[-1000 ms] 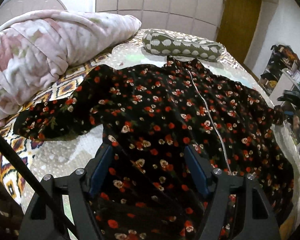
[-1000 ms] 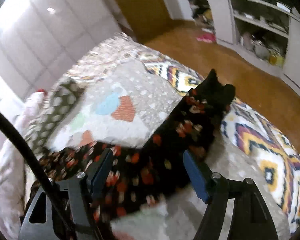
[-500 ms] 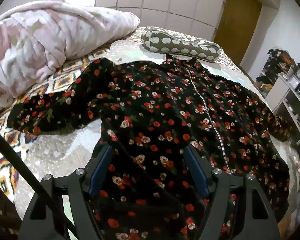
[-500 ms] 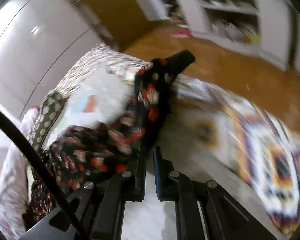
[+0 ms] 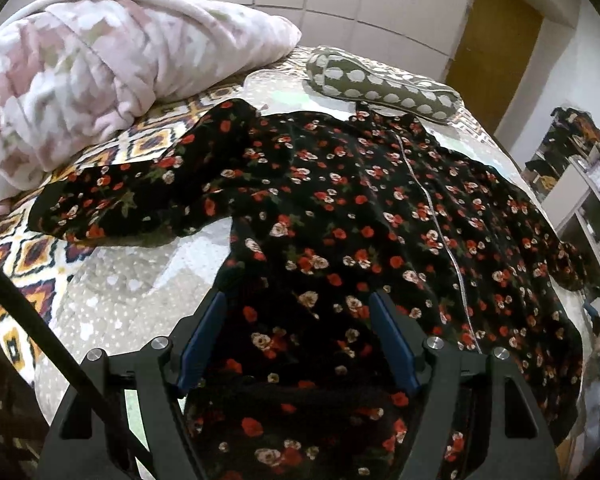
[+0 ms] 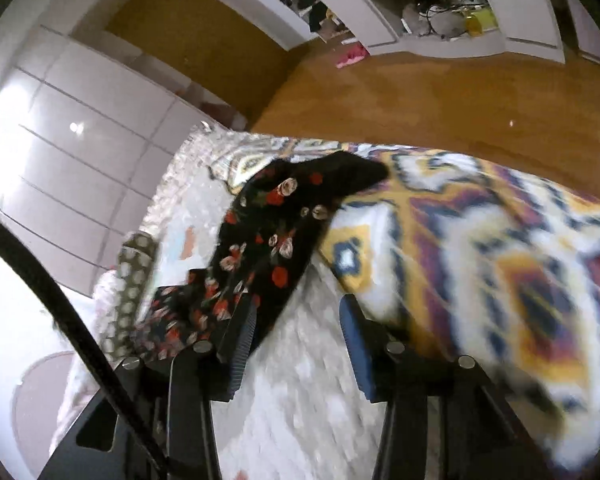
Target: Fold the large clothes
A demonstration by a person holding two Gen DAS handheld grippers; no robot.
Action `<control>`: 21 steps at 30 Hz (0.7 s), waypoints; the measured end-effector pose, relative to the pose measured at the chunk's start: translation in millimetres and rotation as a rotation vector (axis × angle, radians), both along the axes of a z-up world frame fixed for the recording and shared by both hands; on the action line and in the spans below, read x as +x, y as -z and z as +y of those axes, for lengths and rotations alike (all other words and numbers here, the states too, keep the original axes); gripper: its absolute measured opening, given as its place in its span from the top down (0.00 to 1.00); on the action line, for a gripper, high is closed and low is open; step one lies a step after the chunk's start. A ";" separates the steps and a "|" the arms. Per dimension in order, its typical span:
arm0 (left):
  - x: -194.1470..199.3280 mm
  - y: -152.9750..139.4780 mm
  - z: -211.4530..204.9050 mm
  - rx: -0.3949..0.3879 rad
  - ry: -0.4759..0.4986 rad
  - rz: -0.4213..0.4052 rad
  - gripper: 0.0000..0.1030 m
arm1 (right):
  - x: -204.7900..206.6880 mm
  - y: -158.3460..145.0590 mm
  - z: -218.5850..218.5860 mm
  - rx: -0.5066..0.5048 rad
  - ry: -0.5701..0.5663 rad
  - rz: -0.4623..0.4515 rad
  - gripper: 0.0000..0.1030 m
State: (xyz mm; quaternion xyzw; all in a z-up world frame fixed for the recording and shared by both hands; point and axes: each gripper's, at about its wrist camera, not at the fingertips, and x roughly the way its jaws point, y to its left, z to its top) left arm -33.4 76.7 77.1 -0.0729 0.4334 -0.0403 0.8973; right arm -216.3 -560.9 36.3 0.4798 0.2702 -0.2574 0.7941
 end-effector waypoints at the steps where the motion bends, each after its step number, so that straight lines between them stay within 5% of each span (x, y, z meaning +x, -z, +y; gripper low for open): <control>1: 0.2 -0.2 1.4 0.005 -0.007 0.000 0.29 | 13.3 4.5 -4.2 -0.015 0.003 0.031 0.53; 7: 3.4 3.1 10.7 0.007 -0.043 0.012 0.29 | 61.4 13.2 -33.0 -0.057 0.050 0.101 0.57; 10: 4.5 4.7 14.7 -0.010 -0.055 0.018 0.29 | 64.0 3.7 -46.2 -0.032 0.042 0.040 0.93; 14: 2.7 2.3 17.7 -0.021 -0.057 0.006 0.29 | 46.1 -24.3 -56.5 -0.059 0.093 -0.038 0.93; 17: -0.3 -1.8 24.5 -0.035 -0.067 -0.007 0.29 | 32.8 -33.6 -63.6 -0.043 0.177 -0.016 0.94; 21: -10.5 -12.6 39.5 -0.048 -0.084 -0.041 0.29 | 49.6 -63.2 -42.4 -0.128 0.137 0.041 0.94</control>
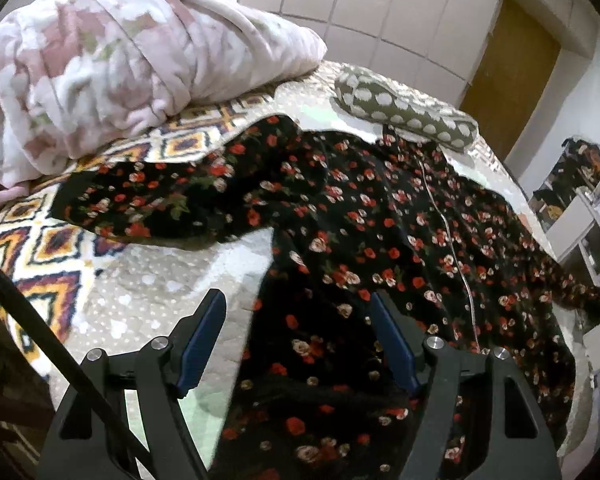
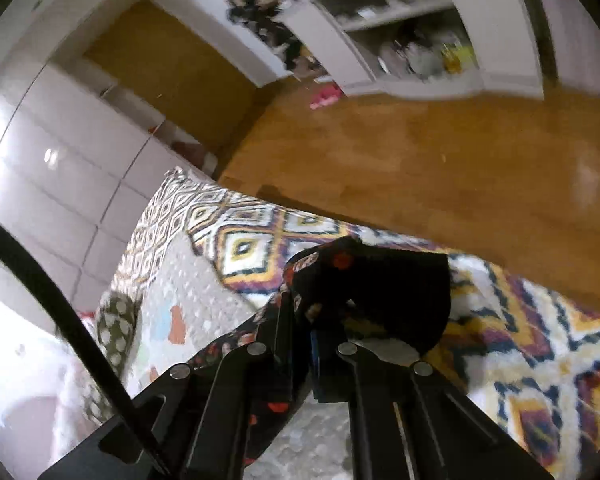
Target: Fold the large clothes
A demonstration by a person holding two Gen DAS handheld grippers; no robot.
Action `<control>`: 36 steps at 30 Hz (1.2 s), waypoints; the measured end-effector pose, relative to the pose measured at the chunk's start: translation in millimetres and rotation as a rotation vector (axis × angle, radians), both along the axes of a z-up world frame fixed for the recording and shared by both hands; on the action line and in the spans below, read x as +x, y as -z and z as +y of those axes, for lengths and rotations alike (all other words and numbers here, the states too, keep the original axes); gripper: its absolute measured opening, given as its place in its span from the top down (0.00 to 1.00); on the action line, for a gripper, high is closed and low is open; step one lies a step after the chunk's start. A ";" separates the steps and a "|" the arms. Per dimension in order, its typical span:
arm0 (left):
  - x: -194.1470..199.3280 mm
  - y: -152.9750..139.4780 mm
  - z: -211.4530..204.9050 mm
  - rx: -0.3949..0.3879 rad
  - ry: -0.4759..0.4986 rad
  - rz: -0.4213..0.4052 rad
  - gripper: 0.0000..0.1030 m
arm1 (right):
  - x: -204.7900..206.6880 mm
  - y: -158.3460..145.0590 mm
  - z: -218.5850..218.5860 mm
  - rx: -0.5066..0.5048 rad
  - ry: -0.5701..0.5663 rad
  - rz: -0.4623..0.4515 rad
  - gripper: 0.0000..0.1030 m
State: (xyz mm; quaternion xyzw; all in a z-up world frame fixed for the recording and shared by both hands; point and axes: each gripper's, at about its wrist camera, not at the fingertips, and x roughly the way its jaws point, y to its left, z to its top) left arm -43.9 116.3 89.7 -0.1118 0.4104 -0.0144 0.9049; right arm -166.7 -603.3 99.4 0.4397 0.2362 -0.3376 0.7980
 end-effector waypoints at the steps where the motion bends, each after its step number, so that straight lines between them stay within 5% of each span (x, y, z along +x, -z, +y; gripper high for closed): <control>1: -3.2 -3.2 5.1 -0.001 -0.006 -0.012 0.29 | 10.7 -12.1 12.0 -0.040 -0.029 0.019 0.94; 6: -18.5 -12.3 39.3 -0.013 -0.055 -0.048 0.29 | 79.1 -67.5 95.3 -0.180 -0.242 0.022 0.94; 11: -34.5 -10.6 82.0 -0.034 -0.125 -0.063 0.29 | 183.1 -91.5 239.3 -0.256 -0.586 0.025 0.94; 15: -47.3 -3.2 120.9 -0.056 -0.190 -0.058 0.29 | 250.1 -68.3 367.3 -0.292 -0.845 0.063 0.94; 19: -59.1 7.0 156.2 -0.068 -0.256 -0.043 0.29 | 302.8 -13.9 488.6 -0.337 -1.070 0.158 0.94; 22: -68.4 14.4 181.3 -0.078 -0.301 -0.030 0.29 | 317.8 31.1 552.3 -0.410 -1.174 0.267 0.94; 28: -80.3 18.9 211.2 -0.069 -0.351 -0.030 0.29 | 303.2 88.2 645.4 -0.857 -1.277 0.489 0.81; 32: -84.9 17.7 223.0 -0.093 -0.385 -0.042 0.29 | 286.0 88.5 684.8 -1.097 -1.381 0.483 0.73; 36: -90.5 15.6 228.3 -0.092 -0.403 -0.047 0.29 | 267.8 73.8 703.7 -1.089 -1.494 0.398 0.73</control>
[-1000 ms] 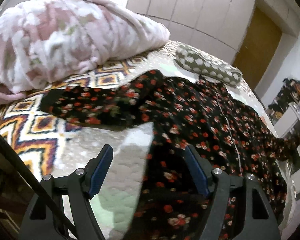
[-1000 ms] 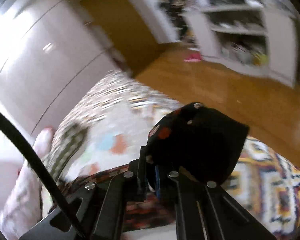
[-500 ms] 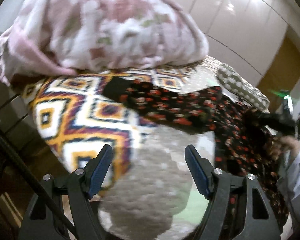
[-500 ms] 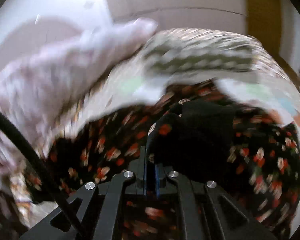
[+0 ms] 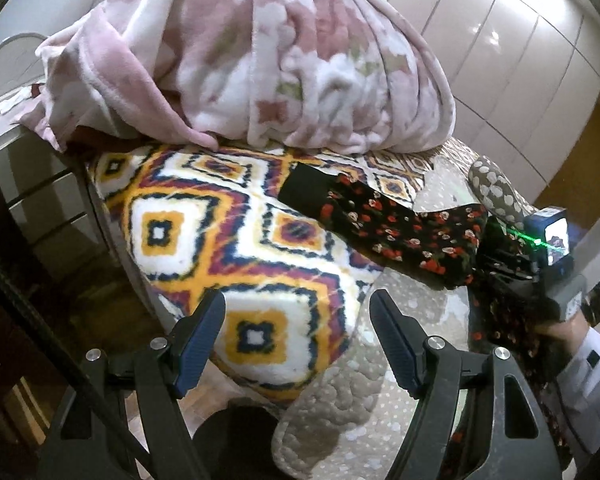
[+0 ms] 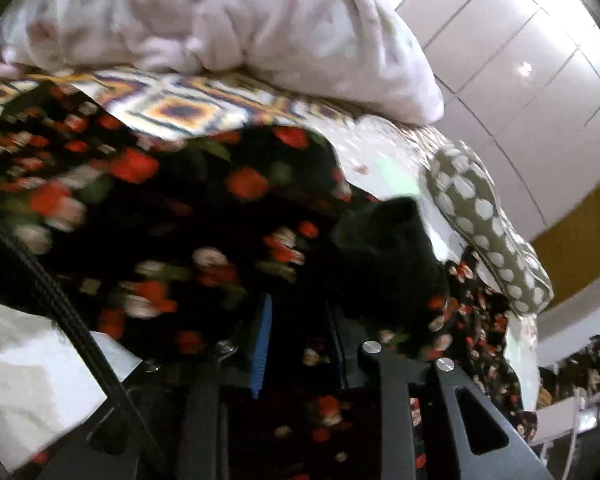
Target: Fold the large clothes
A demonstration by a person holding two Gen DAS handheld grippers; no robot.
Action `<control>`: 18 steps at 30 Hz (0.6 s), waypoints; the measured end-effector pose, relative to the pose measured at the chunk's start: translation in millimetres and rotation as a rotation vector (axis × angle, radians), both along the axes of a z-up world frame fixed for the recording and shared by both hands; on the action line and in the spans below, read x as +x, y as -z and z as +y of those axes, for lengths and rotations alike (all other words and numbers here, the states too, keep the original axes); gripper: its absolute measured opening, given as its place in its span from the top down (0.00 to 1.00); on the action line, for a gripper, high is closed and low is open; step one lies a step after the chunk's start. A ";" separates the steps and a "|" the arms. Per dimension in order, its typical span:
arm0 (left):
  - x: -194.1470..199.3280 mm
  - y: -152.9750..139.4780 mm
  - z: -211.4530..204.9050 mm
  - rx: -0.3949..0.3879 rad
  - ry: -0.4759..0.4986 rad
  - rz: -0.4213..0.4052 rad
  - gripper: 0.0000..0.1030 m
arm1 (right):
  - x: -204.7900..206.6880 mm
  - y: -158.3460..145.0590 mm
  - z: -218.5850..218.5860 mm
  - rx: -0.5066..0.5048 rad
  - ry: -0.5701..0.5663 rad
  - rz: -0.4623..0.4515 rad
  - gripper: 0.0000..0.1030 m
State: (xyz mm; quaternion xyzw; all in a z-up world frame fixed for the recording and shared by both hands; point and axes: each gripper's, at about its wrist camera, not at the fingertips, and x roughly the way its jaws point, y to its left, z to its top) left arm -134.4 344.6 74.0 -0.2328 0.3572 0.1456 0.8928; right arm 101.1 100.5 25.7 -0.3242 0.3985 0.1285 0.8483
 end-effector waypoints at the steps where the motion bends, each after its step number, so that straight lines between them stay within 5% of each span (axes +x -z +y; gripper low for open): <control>1: -1.4 -0.5 1.4 0.002 -0.005 -0.002 0.29 | -2.7 -6.0 1.1 0.008 0.003 -0.012 0.73; 6: -11.7 -2.5 14.0 0.005 -0.047 -0.017 0.28 | -28.8 -44.8 13.3 0.088 0.027 -0.051 0.72; 11: -19.3 1.6 26.5 -0.007 -0.077 -0.017 0.28 | -74.2 -72.6 74.2 0.175 -0.163 -0.045 0.41; 18: -26.5 15.8 41.0 -0.033 -0.107 0.002 0.28 | -97.3 -29.4 190.6 0.159 -0.370 0.095 0.40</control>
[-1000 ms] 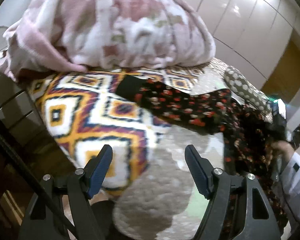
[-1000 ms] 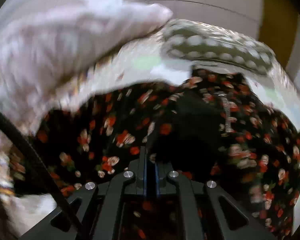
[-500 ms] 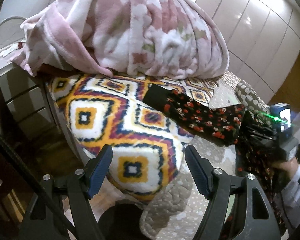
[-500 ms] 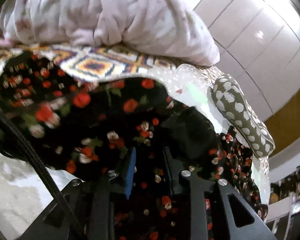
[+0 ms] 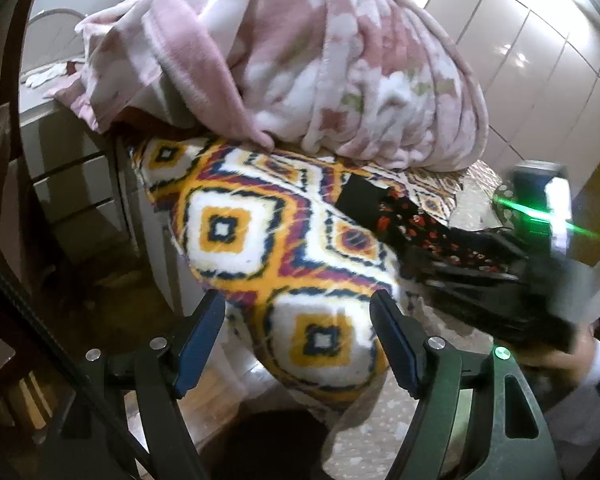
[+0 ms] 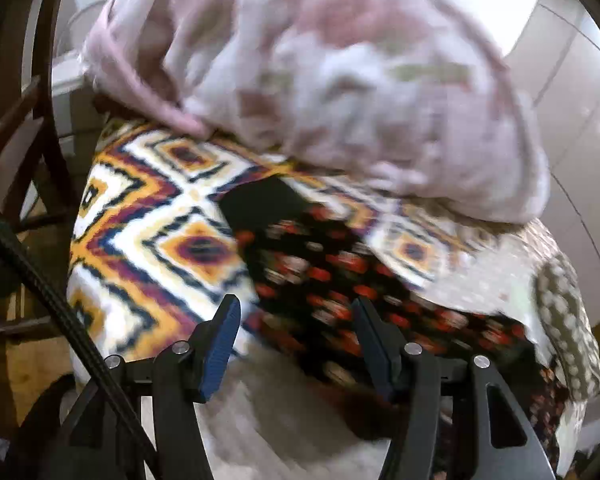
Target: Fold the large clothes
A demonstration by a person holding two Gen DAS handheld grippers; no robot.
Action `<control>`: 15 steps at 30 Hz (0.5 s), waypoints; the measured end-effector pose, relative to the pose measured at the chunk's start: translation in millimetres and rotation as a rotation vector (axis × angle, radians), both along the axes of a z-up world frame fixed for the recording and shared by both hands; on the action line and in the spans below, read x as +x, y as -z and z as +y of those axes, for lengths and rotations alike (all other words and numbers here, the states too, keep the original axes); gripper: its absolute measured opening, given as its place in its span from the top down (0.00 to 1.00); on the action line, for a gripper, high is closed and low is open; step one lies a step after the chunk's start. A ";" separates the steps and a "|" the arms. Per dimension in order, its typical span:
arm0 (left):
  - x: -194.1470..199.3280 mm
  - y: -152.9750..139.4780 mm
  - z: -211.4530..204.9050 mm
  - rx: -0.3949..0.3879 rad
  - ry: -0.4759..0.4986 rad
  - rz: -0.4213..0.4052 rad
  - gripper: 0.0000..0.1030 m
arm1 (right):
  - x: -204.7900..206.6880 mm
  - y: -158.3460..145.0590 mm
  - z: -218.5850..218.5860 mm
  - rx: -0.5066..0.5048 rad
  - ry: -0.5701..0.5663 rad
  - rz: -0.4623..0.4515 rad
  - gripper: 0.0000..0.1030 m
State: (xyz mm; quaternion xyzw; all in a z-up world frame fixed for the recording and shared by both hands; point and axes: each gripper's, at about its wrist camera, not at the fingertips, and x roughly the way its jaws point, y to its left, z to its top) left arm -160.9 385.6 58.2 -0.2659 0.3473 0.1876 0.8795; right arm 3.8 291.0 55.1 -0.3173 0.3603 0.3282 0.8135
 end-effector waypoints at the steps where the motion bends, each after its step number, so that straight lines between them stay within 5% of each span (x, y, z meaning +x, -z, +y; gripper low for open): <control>1: -1.3 2.4 2.3 -0.003 -0.005 0.005 0.28 | 3.9 10.9 11.0 -0.019 0.004 0.004 0.40; 4: -3.6 8.3 7.8 -0.010 -0.016 0.019 0.28 | 20.6 47.4 40.0 -0.094 0.051 0.003 0.41; 5: -3.7 9.6 8.7 -0.011 -0.019 0.024 0.28 | 24.3 53.0 42.6 -0.096 0.061 0.003 0.49; 6: -3.4 10.9 9.6 -0.011 -0.023 0.028 0.28 | 27.8 54.9 44.0 -0.064 0.071 0.005 0.61; 7: -2.8 11.8 9.9 -0.014 -0.026 0.031 0.28 | 31.0 54.5 44.8 -0.040 0.080 0.028 0.90; 10: 1.9 8.1 6.1 -0.023 -0.015 0.020 0.28 | 39.3 32.1 36.1 0.073 0.156 0.061 0.94; 15: 15.2 -14.2 -19.6 0.003 0.053 -0.026 0.28 | 57.3 -61.1 -40.3 0.396 0.315 0.064 0.94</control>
